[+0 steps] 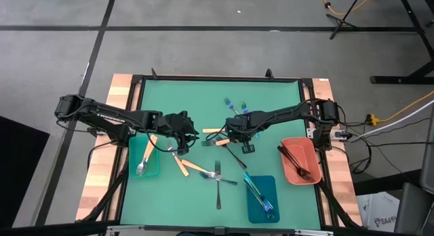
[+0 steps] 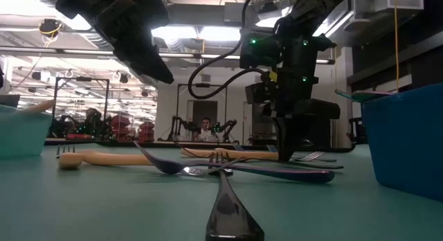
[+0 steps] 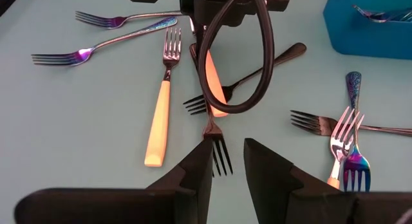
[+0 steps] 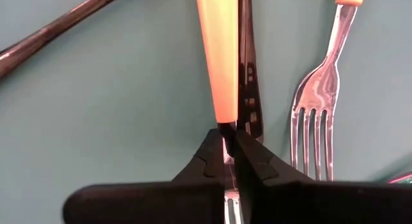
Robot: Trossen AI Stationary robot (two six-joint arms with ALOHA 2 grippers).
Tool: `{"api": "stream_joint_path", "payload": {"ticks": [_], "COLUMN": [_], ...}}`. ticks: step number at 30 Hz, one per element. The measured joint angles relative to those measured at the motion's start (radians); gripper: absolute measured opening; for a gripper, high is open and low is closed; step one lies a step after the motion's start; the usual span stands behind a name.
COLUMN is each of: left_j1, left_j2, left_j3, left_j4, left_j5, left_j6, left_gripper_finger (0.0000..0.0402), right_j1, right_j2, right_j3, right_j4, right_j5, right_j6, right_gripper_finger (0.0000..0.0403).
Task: Sort silverware by color (type)
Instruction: Put the yellow fork into the green bin
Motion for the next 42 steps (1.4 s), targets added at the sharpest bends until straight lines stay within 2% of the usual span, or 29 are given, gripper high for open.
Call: {"api": "stream_joint_path", "payload": {"ticks": [22, 28, 42], "left_j1": [0.000, 0.000, 0.000], "left_j2": [0.000, 0.000, 0.000], "left_j3": [0.000, 0.000, 0.000], "left_j4": [-0.002, -0.003, -0.003], "left_j5": [0.000, 0.000, 0.000], "left_j6": [0.000, 0.000, 0.000], "left_gripper_finger": [0.0082, 0.0082, 0.0082], "right_j1": [0.000, 0.000, 0.000], "right_j2": [-0.030, -0.088, -0.316], "right_j3": [0.012, 0.015, 0.016], "right_j4": [-0.031, -0.051, -0.068], "right_j5": [-0.020, -0.020, -0.006], "right_j6": [0.003, 0.003, 0.040], "right_gripper_finger": [0.0001, 0.0001, 0.0002]}}
